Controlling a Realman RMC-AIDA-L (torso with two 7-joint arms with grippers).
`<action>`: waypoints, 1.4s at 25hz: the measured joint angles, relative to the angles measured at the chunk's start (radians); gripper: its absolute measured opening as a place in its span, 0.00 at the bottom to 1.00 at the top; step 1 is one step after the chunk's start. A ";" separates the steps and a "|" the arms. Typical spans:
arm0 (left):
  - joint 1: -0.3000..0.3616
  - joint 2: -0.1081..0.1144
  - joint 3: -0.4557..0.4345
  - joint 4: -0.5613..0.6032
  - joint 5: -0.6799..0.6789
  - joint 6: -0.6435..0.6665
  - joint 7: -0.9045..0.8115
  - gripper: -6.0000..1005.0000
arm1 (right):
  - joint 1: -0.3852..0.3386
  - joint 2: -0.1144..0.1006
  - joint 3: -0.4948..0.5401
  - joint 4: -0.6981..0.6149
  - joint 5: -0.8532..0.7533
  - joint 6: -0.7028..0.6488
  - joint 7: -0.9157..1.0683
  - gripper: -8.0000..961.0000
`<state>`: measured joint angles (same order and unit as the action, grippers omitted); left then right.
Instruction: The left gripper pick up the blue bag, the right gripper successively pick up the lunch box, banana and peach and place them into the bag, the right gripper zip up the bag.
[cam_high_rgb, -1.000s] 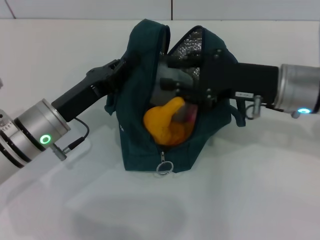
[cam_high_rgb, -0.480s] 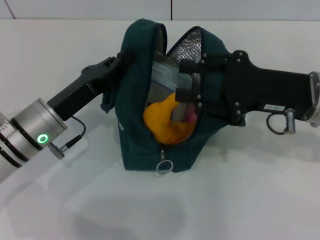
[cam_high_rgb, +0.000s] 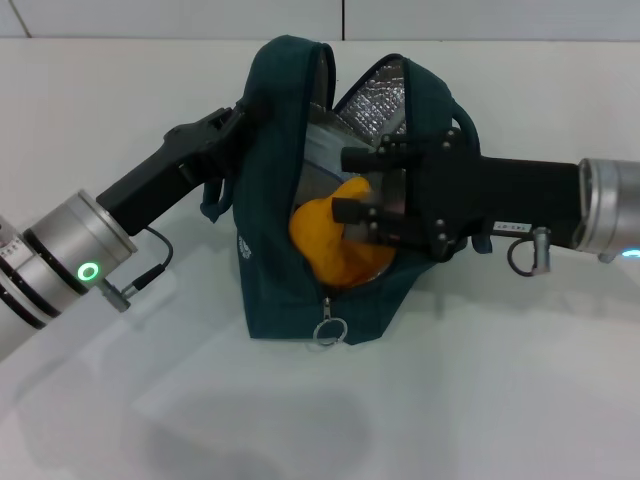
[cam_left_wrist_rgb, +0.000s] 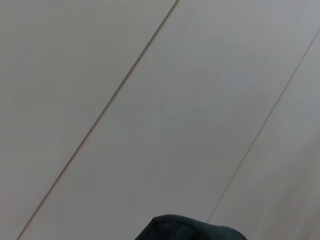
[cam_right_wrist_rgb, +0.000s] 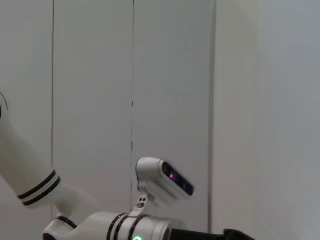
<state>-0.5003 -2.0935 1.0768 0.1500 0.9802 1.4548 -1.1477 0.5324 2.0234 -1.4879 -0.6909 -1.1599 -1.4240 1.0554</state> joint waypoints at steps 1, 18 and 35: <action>-0.002 0.000 0.000 0.000 0.000 -0.003 0.003 0.04 | 0.024 0.002 -0.008 0.033 0.001 0.002 0.000 0.42; -0.010 0.000 0.000 -0.004 0.000 -0.010 0.006 0.04 | 0.063 0.004 -0.045 0.107 0.058 0.023 -0.041 0.41; -0.009 0.000 0.000 -0.009 0.000 -0.018 0.016 0.04 | 0.025 0.004 -0.134 0.189 0.424 -0.039 -0.126 0.31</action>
<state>-0.5092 -2.0938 1.0768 0.1411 0.9800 1.4369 -1.1321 0.5570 2.0278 -1.6222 -0.5017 -0.7357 -1.4632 0.9294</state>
